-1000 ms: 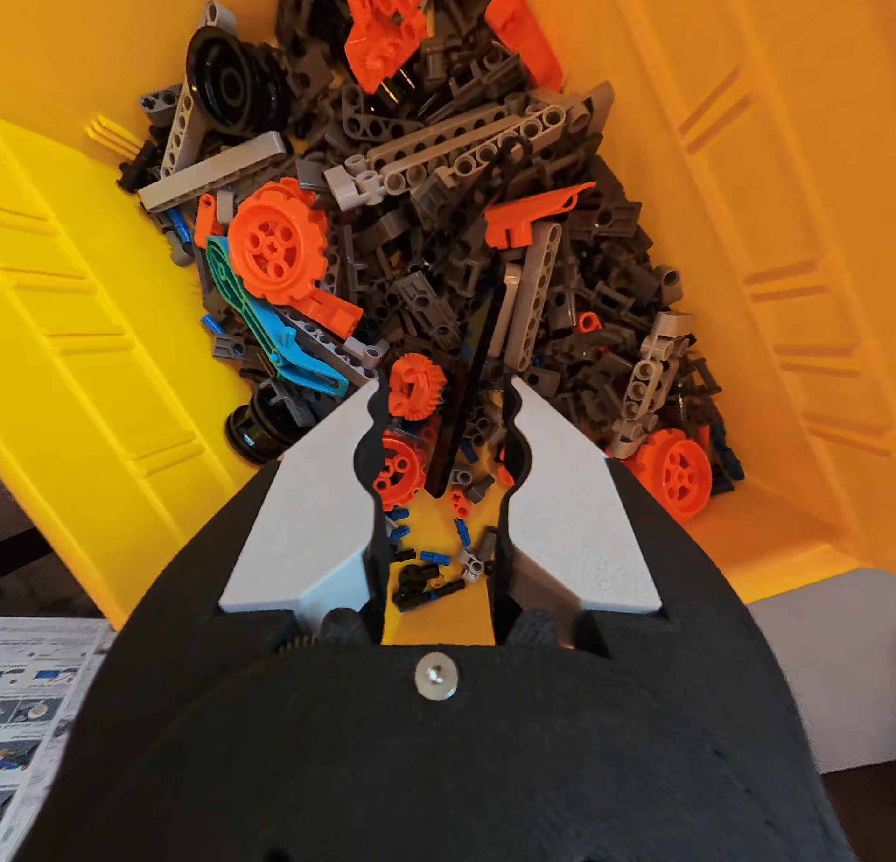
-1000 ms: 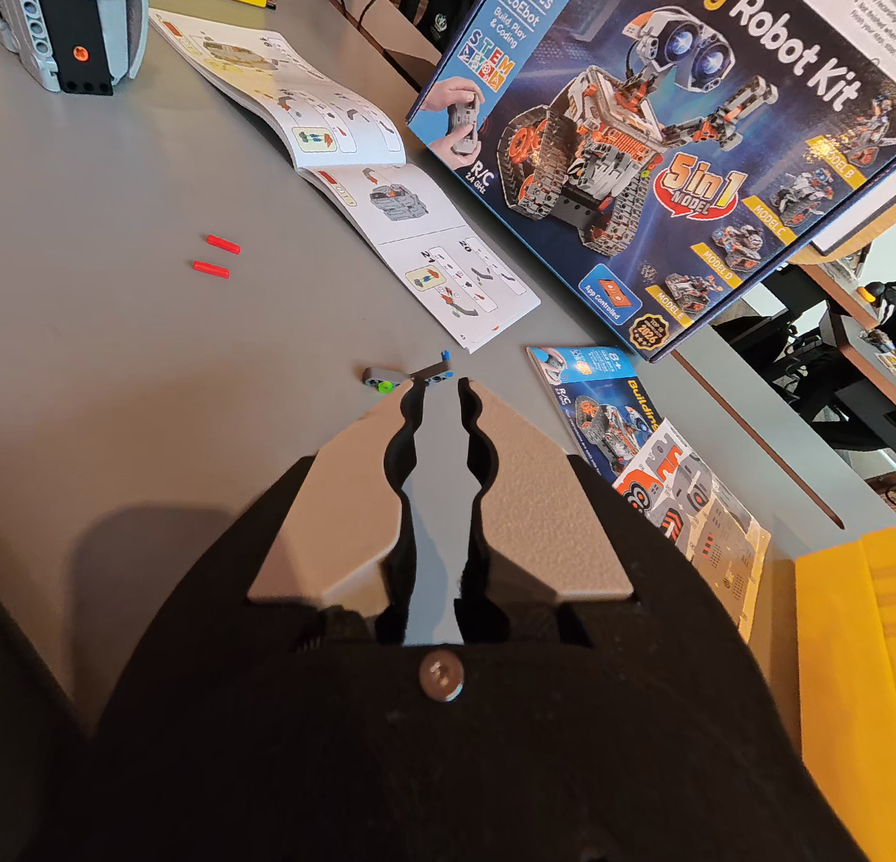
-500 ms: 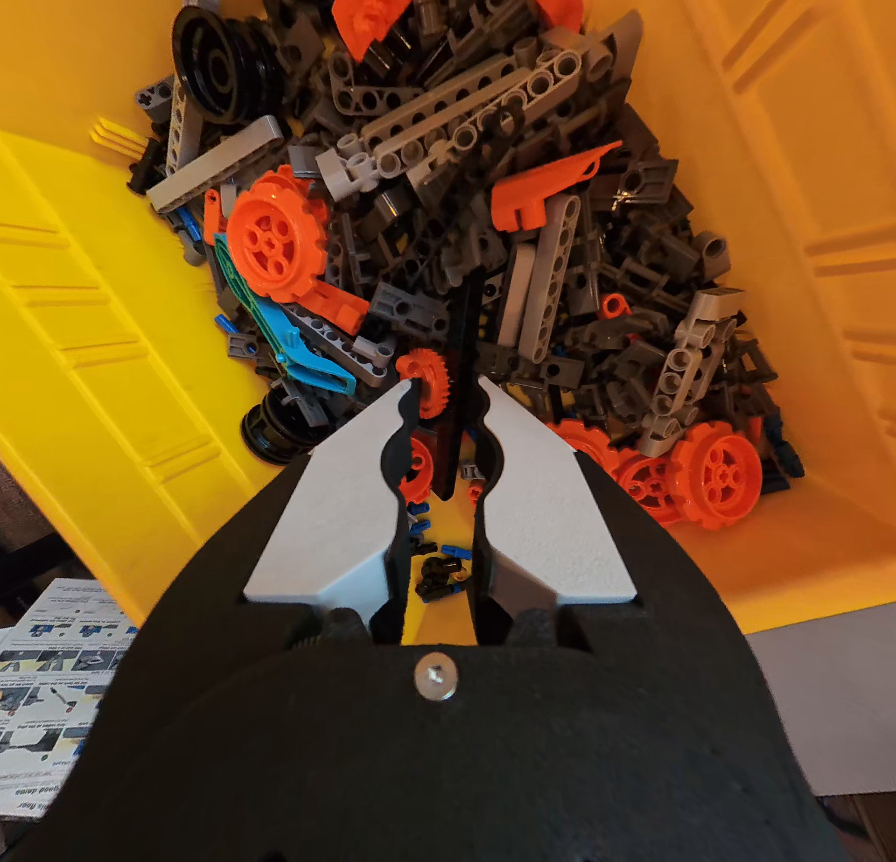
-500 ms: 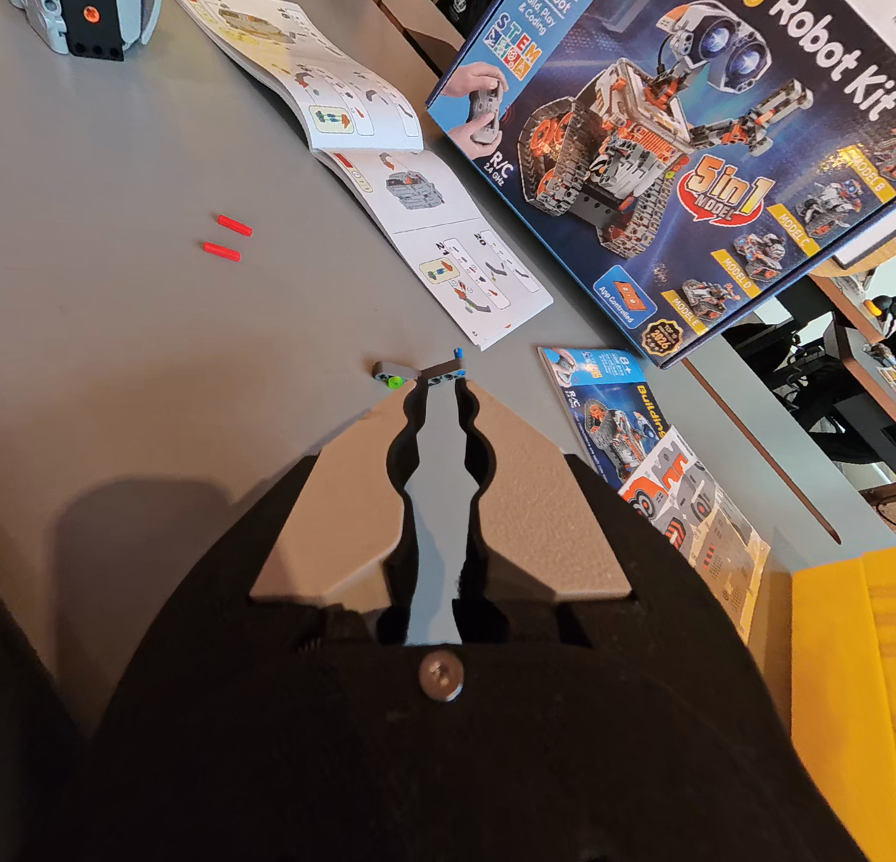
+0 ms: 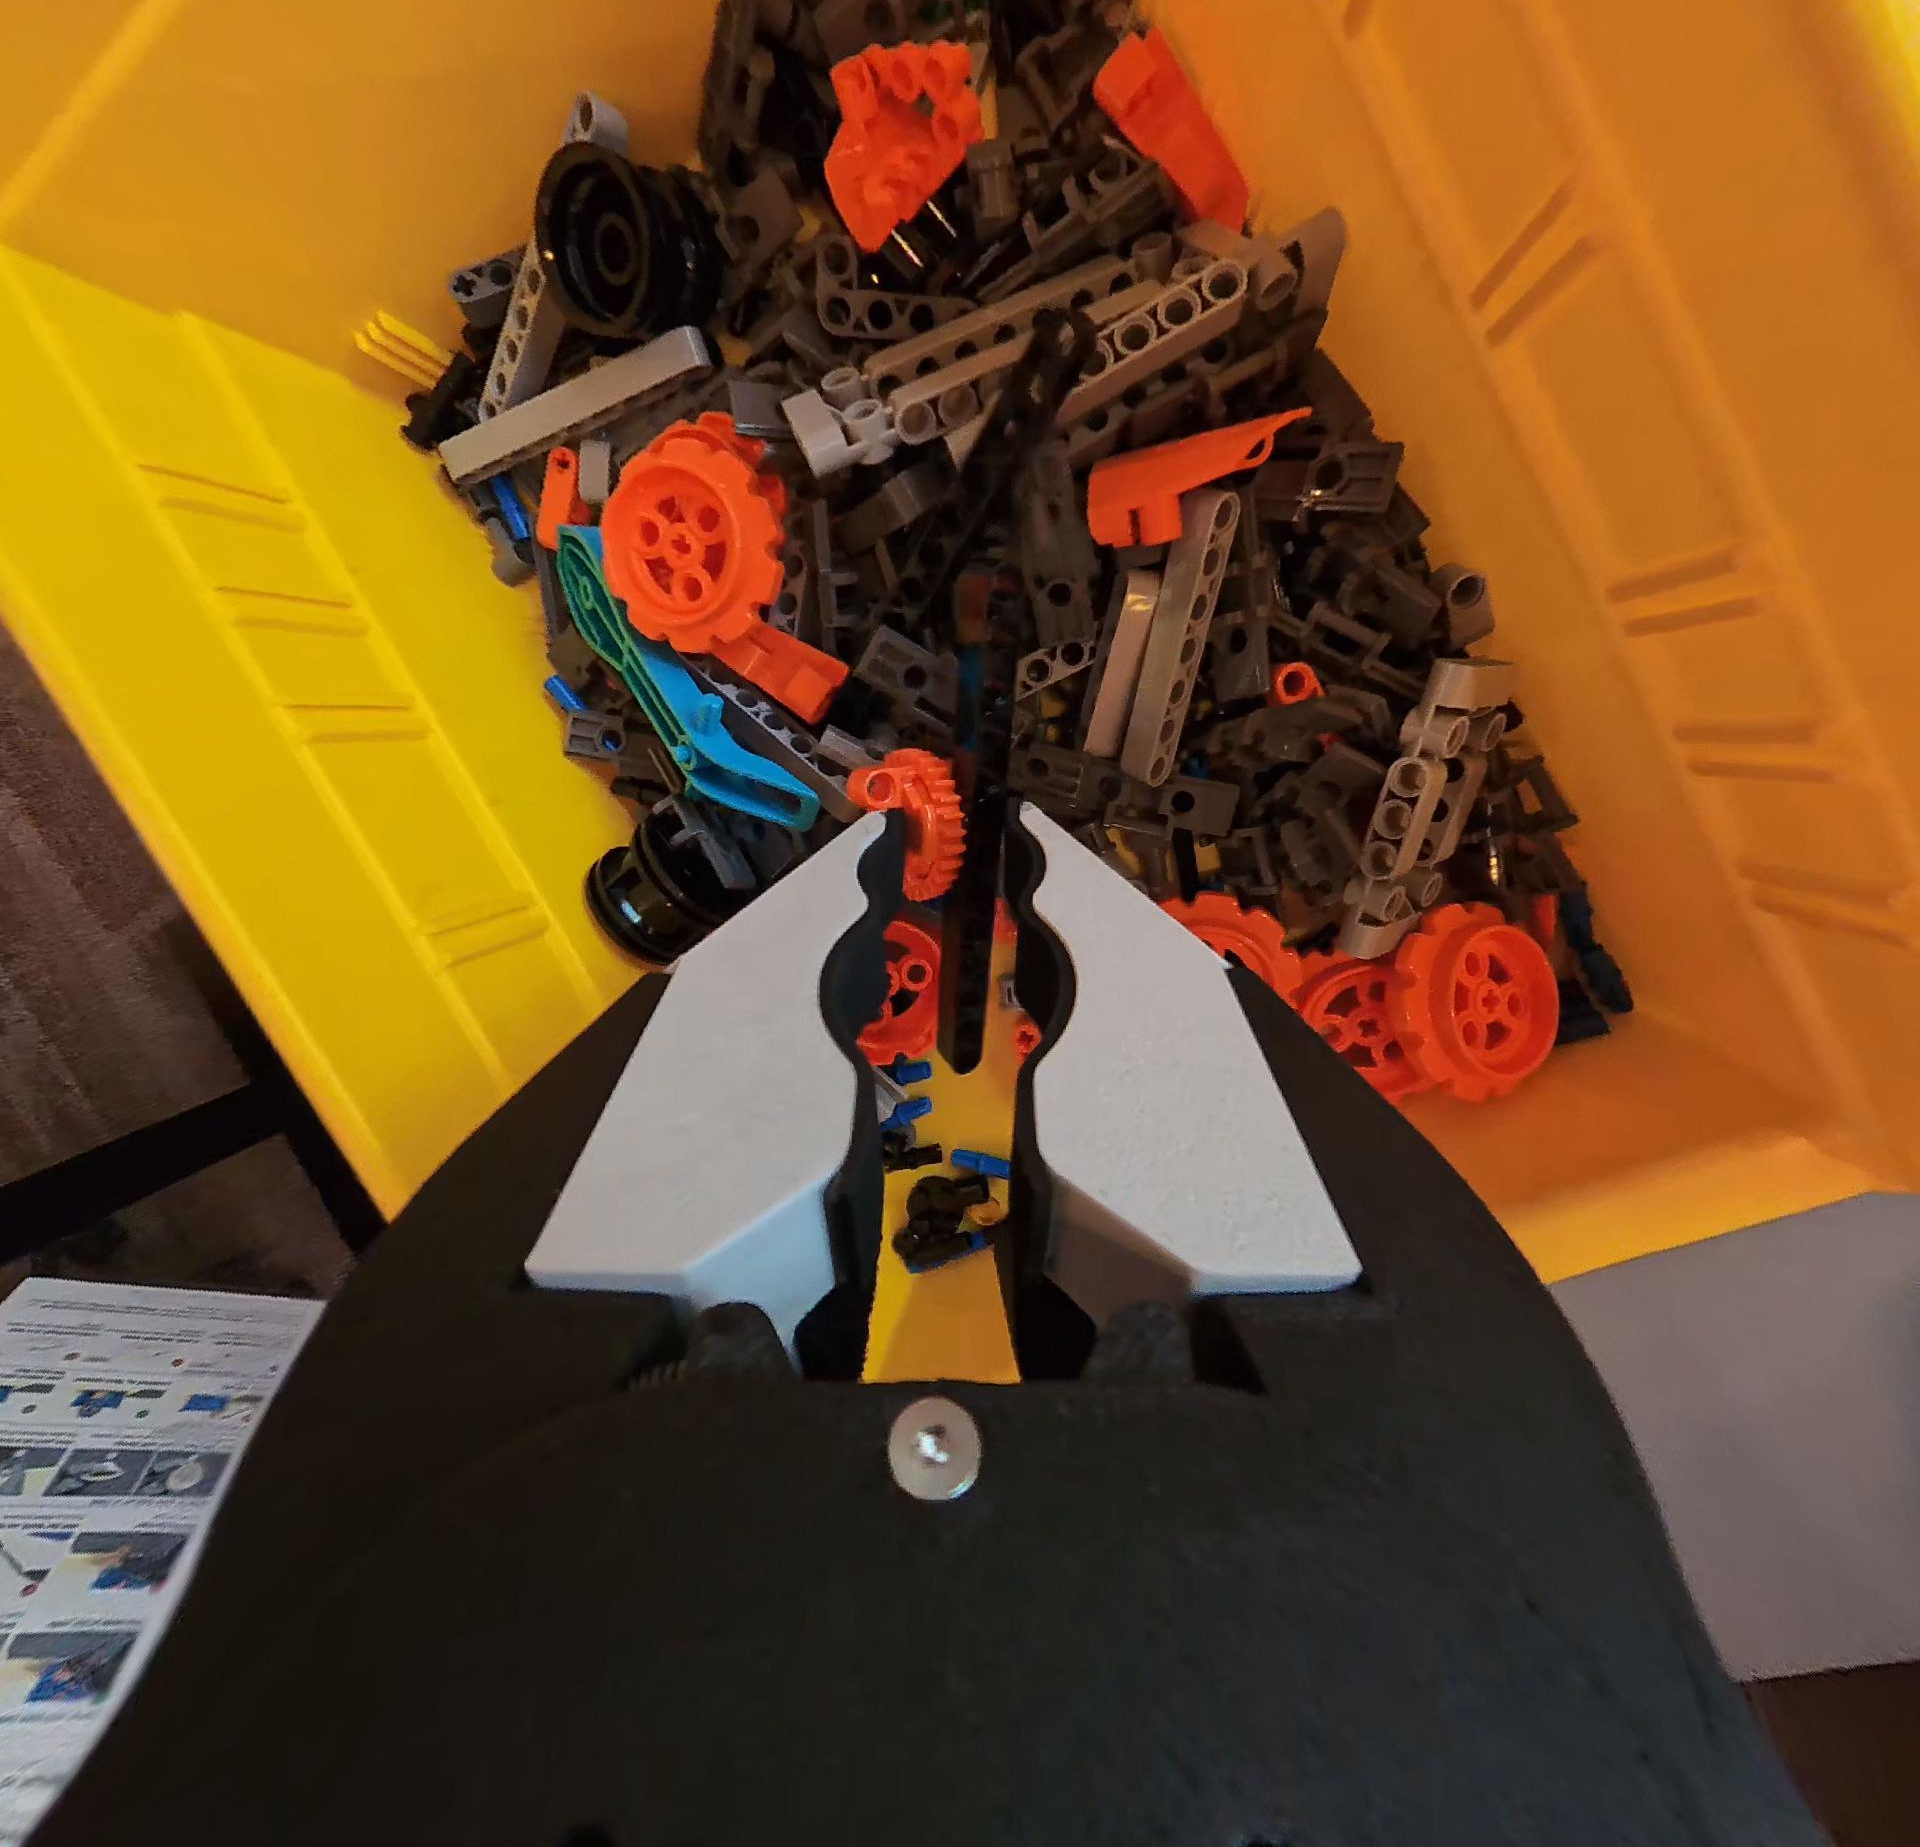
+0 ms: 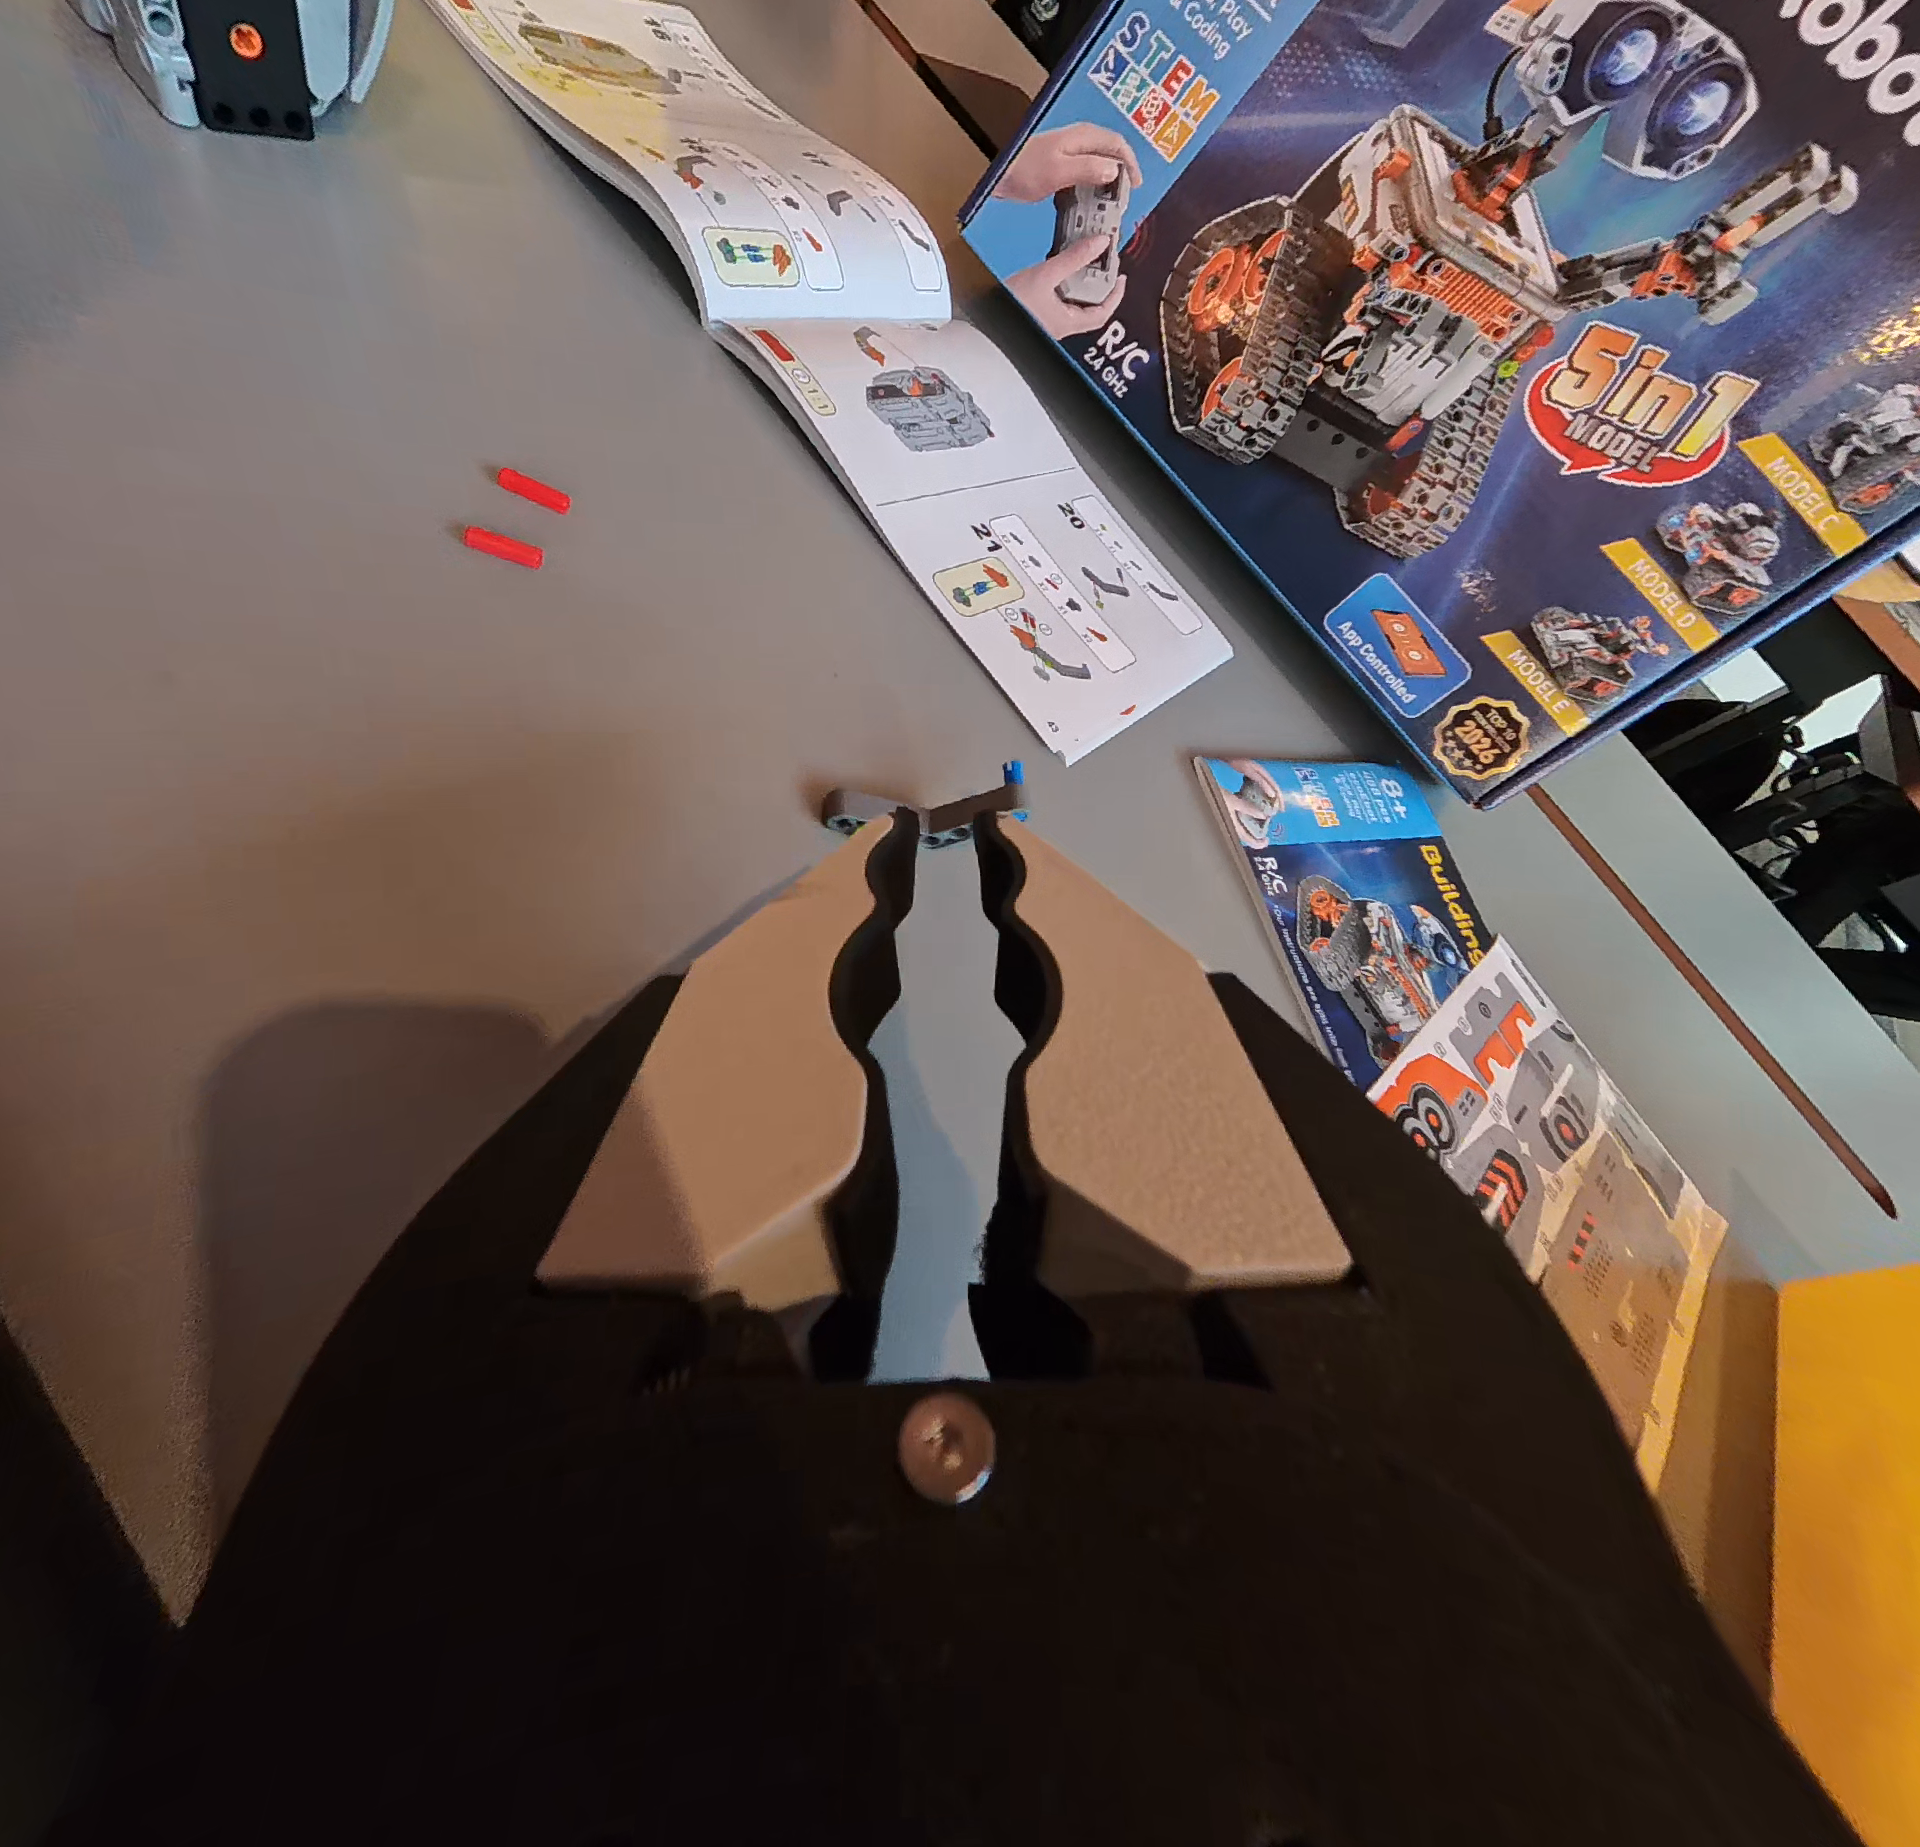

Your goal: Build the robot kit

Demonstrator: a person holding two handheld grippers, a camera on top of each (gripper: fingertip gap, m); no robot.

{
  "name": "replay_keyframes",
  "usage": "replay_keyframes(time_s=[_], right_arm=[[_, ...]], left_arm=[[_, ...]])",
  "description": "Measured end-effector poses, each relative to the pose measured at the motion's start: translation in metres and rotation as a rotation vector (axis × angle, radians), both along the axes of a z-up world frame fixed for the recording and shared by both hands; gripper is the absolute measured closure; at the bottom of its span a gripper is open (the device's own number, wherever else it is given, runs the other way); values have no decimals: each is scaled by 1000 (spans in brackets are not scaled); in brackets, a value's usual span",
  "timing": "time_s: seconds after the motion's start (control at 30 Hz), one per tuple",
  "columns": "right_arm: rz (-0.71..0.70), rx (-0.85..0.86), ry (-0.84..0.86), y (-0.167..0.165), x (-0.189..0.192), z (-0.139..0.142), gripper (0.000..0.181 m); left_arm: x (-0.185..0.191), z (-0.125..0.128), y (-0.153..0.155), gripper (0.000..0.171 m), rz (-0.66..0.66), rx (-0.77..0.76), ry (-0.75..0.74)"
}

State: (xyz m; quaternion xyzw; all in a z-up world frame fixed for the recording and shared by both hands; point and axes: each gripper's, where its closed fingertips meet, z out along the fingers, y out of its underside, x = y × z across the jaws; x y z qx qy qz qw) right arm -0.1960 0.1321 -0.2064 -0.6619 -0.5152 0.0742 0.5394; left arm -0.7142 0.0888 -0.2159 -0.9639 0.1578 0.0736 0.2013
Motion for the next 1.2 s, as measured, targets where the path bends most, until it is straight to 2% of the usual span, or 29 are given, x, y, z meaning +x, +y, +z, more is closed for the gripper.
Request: replay_keyframes(time_s=[0.17, 0.53, 0.77, 0.93, 1.2], right_arm=[[26, -59, 25, 1, -5, -4, 170], [16, -121, 66, 5, -3, -7, 170], [22, -125, 69, 4, -4, -7, 170], [23, -118, 89, 5, -4, -4, 170], [32, -126, 75, 4, -6, -7, 170]], left_arm=[[-3, 10, 1, 155, 40, 40, -64], [5, -6, 14, 155, 59, 19, -149], [0, 18, 18, 151, 93, 95, -184], [-12, 25, 6, 153, 172, 88, -179], [-28, -2, -47, 168, 299, -142, -40]])
